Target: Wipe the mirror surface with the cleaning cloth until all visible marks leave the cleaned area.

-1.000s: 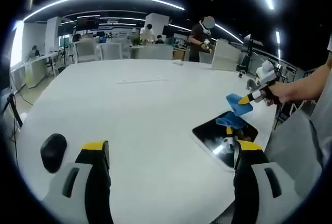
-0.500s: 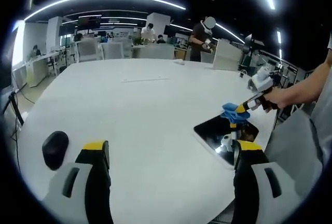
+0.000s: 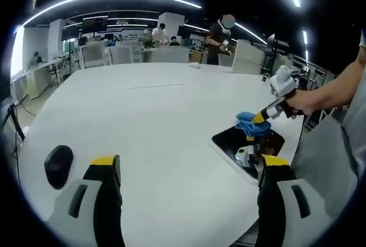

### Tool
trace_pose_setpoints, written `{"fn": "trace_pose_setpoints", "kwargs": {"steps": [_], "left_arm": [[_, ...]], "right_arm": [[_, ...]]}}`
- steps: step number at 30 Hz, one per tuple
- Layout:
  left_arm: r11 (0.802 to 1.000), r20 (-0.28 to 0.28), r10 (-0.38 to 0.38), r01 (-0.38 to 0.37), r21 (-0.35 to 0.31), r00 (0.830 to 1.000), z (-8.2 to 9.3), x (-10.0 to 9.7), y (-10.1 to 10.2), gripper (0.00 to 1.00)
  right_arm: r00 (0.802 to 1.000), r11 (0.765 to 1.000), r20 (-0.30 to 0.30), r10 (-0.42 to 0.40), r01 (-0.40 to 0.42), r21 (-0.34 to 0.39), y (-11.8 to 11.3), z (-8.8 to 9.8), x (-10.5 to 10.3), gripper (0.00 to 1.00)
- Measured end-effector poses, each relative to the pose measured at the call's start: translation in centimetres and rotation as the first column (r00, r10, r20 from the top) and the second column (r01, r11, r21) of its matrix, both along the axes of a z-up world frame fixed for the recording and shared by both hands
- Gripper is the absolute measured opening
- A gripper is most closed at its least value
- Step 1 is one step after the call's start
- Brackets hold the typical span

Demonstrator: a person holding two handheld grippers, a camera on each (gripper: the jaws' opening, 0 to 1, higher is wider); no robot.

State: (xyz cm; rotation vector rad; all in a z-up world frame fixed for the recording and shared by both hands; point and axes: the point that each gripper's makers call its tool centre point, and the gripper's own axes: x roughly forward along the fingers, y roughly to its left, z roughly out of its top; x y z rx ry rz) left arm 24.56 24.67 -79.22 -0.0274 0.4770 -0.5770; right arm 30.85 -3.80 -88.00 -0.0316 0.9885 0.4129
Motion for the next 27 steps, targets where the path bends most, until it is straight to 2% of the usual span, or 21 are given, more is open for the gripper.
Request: {"fn": "trace_pose_setpoints", "kwargs": {"steps": [17, 22, 27], "left_arm": [[1.0, 0.011, -0.014, 0.014, 0.004, 1.0, 0.6, -0.4, -1.4, 0.99], [1.0, 0.014, -0.007, 0.007, -0.016, 1.0, 0.8, -0.1, -1.7, 0.99], [1.0, 0.01, -0.012, 0.012, -0.019, 1.0, 0.5, -0.2, -1.5, 0.99]], "right_arm": [[0.997, 0.998, -0.048, 0.068, -0.067, 0.018, 6.0, 0.0, 0.3, 0.0], [0.994, 0.995, -0.051, 0.098, -0.097, 0.012, 7.6, 0.0, 0.2, 0.0], [0.989, 0.992, -0.066, 0.129, -0.128, 0.021, 9.2, 0.0, 0.4, 0.0]]}}
